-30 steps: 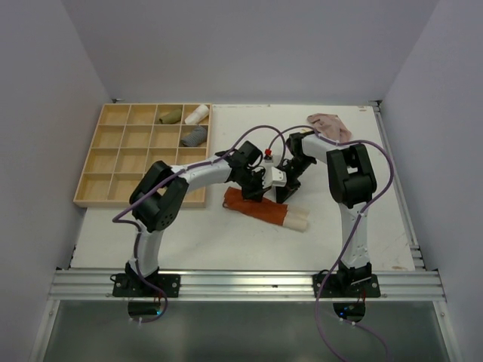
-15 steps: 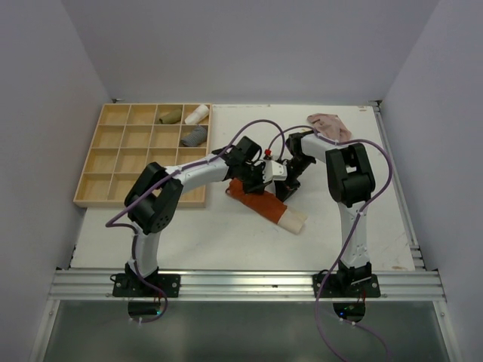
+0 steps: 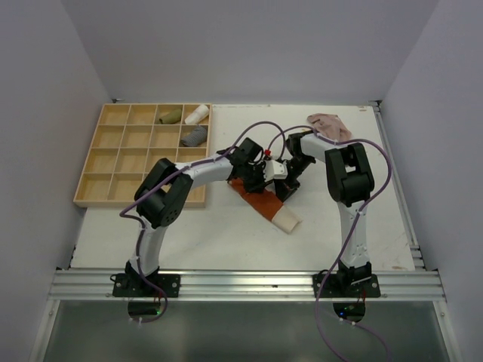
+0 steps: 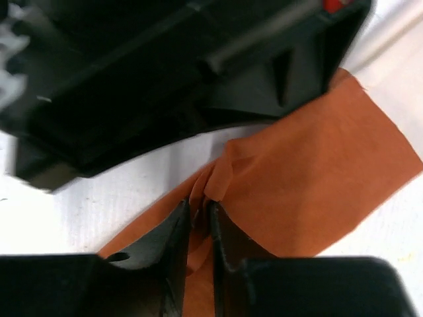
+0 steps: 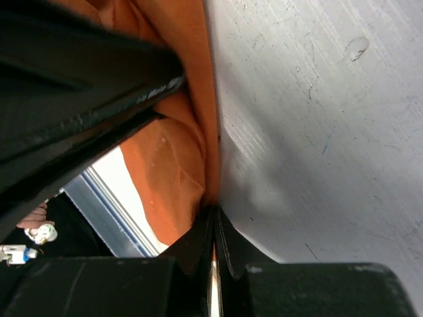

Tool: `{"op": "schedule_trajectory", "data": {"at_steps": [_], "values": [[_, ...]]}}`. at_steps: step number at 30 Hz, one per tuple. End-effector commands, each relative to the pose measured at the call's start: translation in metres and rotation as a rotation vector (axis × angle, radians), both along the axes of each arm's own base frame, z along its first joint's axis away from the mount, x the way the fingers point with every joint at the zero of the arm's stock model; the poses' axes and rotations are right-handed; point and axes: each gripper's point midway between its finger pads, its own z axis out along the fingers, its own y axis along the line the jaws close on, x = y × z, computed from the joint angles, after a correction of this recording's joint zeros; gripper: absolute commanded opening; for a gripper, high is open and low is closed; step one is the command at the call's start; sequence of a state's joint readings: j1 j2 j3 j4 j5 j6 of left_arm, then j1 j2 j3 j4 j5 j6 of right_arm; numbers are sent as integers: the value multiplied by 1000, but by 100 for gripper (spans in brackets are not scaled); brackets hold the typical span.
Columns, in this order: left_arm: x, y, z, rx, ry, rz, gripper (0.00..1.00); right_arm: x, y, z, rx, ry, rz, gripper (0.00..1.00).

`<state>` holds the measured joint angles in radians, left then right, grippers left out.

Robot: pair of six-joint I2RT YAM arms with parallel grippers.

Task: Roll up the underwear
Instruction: Fold the underwear

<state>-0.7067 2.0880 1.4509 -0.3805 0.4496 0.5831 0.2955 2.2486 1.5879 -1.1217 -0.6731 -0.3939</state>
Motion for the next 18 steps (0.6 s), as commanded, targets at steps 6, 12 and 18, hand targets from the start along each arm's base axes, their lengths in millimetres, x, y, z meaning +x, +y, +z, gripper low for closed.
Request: {"op": "schedule_trajectory", "data": {"at_steps": [6, 12, 18], "values": [[40, -17, 52, -82, -157, 36, 49, 0, -16, -20, -76, -29, 14, 4], [64, -3, 133, -130, -360, 127, 65, 1, -39, -21, -135, -24, -85, 0], [38, 50, 132, -91, -261, 184, 100, -10, -54, -18, -168, -30, -166, 0]]}}
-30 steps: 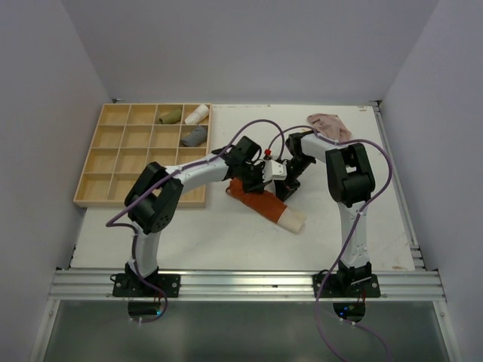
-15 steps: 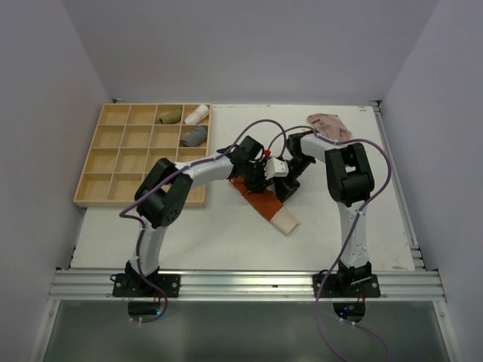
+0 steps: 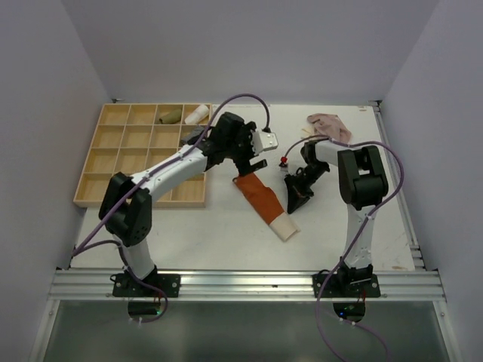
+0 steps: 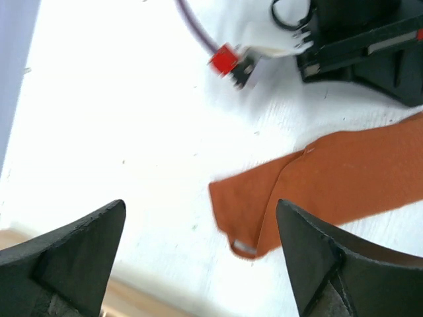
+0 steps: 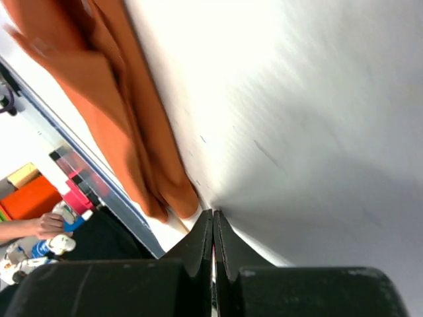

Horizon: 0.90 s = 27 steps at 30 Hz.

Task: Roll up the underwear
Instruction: Fold the underwear

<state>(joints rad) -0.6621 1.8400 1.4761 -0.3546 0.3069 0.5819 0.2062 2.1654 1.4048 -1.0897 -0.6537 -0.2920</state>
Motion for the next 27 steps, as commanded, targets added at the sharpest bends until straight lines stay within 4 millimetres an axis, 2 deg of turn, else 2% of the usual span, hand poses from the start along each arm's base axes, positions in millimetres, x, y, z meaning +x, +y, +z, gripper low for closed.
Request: {"op": "schedule_trajectory", "data": {"at_steps": [1, 2, 3, 4, 5, 6, 7, 9, 12, 14, 15, 16, 19, 22, 23, 24, 26, 27], "values": [[-19, 37, -4, 30, 76, 43, 100, 14, -22, -15, -113, -139, 2, 0], [-31, 41, -12, 51, 106, 5, 100, 18, -23, -9, -112, -173, -6, 0], [-42, 46, -18, 69, 138, -13, 93, 21, -26, -6, -111, -190, -14, 0], [-55, 57, -35, 104, 195, -12, 85, 23, -32, -2, -105, -199, -39, 0], [-64, 58, -40, 103, 235, -12, 76, 26, -29, 7, -49, -214, -51, 0], [-72, 63, -51, 127, 283, -8, 60, 31, -34, 20, -30, -254, -73, 0], [-77, 65, -59, 139, 319, -1, 53, 33, -35, 26, -21, -280, -74, 0], [-83, 65, -74, 150, 381, 15, 47, 33, -35, 46, 25, -354, -21, 0], [-81, 67, -96, 182, 431, 57, 42, 24, -42, 54, 11, -375, 43, 0], [-69, 63, -100, 185, 418, 84, 39, 12, -47, 59, 15, -355, 94, 0], [-66, 61, -112, 198, 434, 87, 39, 8, -46, 62, 32, -357, 115, 0], [-55, 54, -109, 184, 411, 89, 39, 0, -47, 69, 45, -361, 135, 0], [-29, 39, -118, 176, 396, 110, 38, -7, -52, 74, 57, -428, 205, 0], [2, 20, -132, 163, 376, 128, 37, -12, -49, 92, 107, -511, 258, 2], [1, 19, -132, 160, 379, 129, 37, -12, -47, 96, 124, -521, 262, 3], [16, 11, -134, 141, 361, 129, 37, -9, -44, 103, 145, -542, 267, 5], [29, -1, -131, 103, 354, 119, 38, -10, -33, 113, 217, -543, 250, 6], [45, -9, -123, 72, 330, 115, 39, -8, -27, 116, 232, -545, 238, 8]]}}
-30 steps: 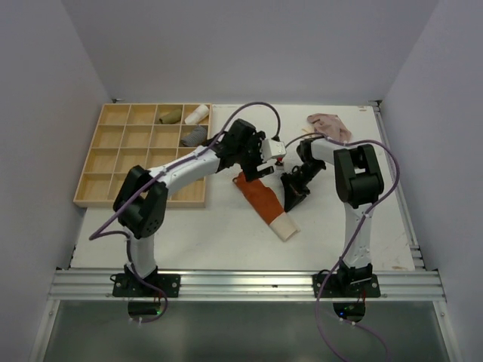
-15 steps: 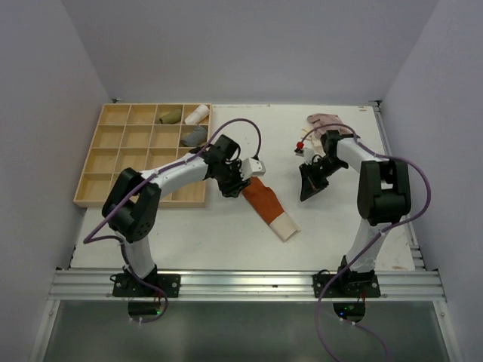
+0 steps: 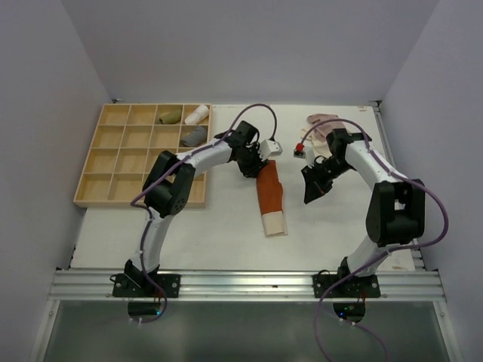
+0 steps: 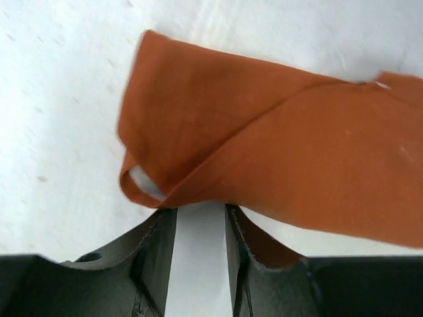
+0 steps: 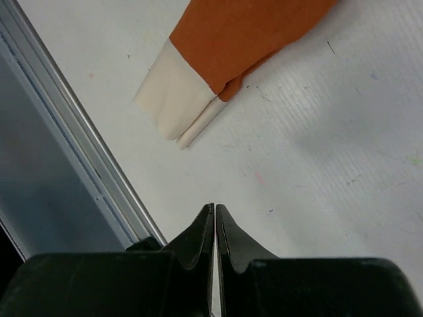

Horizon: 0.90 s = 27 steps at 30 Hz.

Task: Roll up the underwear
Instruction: Fold the underwear

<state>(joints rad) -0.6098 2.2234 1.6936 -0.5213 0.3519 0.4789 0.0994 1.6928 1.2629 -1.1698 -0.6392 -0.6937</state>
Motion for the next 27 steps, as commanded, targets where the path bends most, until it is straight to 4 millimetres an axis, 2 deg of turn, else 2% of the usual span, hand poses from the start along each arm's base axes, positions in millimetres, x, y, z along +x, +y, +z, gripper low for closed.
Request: {"op": "schedule_trajectory", "data": {"at_steps": [1, 3, 4, 5, 6, 7, 8, 9, 10, 11, 14, 15, 16, 17, 18, 19, 20, 21, 22, 23, 24, 26, 27], "values": [[37, -20, 11, -84, -38, 35, 40, 14, 24, 25, 136, -80, 30, 8], [59, -25, 38, -141, -96, 54, 48, 19, 44, 25, 195, -6, -23, 12], [65, -24, 50, -170, -109, 79, 52, 32, 54, 24, 225, -24, -41, 13], [73, -22, 81, -216, -161, 97, 62, 34, 68, 31, 281, 32, -90, 15], [86, -12, 97, -254, -203, 128, 69, 37, 81, 27, 304, 64, -101, 18], [91, -7, 114, -281, -234, 146, 75, 55, 92, 26, 342, 9, -114, 19], [96, 0, 132, -312, -259, 172, 88, 59, 101, 28, 363, 70, -184, 20], [103, 13, 169, -360, -330, 201, 99, 59, 112, 24, 392, 104, -196, 23], [105, 20, 188, -391, -352, 233, 100, 75, 122, 25, 427, 47, -205, 25], [103, 27, 224, -437, -405, 249, 100, 78, 130, 27, 441, 109, -272, 27], [107, 53, 267, -519, -475, 373, 100, 95, 148, 27, 518, 142, -374, 34], [101, 62, 286, -544, -511, 411, 100, 99, 151, 25, 535, 155, -402, 37], [99, 68, 291, -555, -517, 453, 100, 105, 152, 10, 534, 187, -463, 38], [90, 74, 308, -580, -540, 456, 100, 106, 152, 1, 526, 205, -478, 38], [84, 76, 300, -576, -521, 445, 100, 106, 152, -12, 508, 230, -490, 38], [76, 73, 301, -581, -506, 398, 100, 107, 151, -27, 485, 242, -510, 38], [72, 75, 304, -577, -501, 389, 100, 102, 150, -52, 452, 295, -526, 38], [65, 76, 295, -550, -457, 380, 100, 103, 149, -64, 447, 305, -536, 38], [57, 71, 295, -558, -429, 341, 100, 106, 152, -70, 460, 320, -557, 38], [53, 75, 296, -564, -413, 332, 100, 104, 153, -87, 459, 365, -574, 38], [47, 77, 288, -559, -374, 333, 100, 105, 154, -94, 465, 372, -590, 39], [40, 84, 286, -576, -332, 331, 100, 116, 157, -101, 492, 362, -613, 39], [34, 87, 276, -564, -291, 331, 99, 119, 159, -110, 492, 381, -620, 39]]}}
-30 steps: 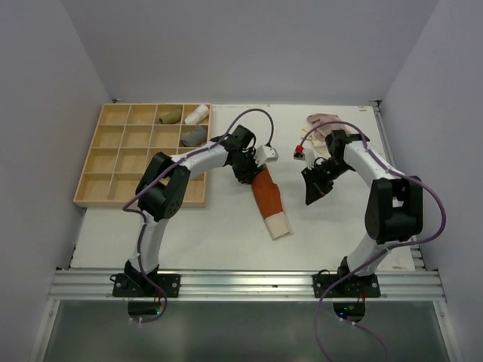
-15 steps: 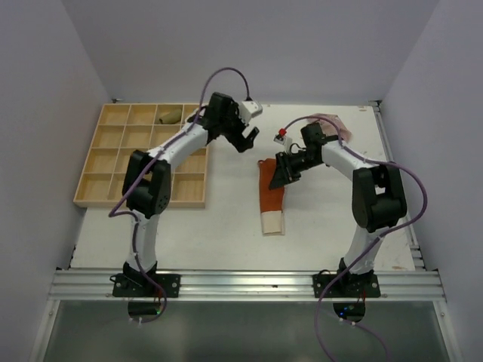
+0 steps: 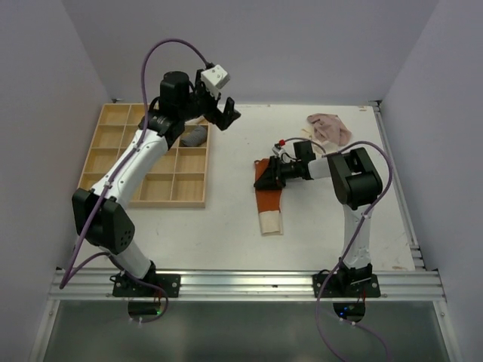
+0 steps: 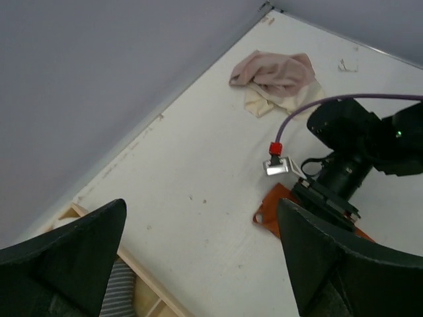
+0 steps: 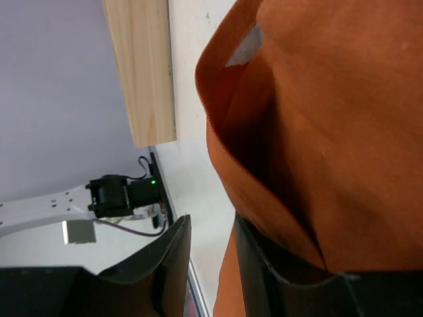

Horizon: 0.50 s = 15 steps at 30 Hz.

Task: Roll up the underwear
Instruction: Fold the underwear

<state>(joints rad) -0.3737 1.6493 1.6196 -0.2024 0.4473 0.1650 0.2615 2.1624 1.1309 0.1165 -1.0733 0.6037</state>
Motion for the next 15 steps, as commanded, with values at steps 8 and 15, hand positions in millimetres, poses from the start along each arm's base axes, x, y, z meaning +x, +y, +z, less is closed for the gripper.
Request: {"op": "schedule_trajectory", "data": {"at_steps": [8, 15], "values": [[-36, 22, -59, 10, 243, -116, 96, 62, 19, 58, 95, -196, -111, 42], [-44, 19, -61, -13, 234, -150, 96, 4, 9, 100, 93, -210, -50, 50]]}}
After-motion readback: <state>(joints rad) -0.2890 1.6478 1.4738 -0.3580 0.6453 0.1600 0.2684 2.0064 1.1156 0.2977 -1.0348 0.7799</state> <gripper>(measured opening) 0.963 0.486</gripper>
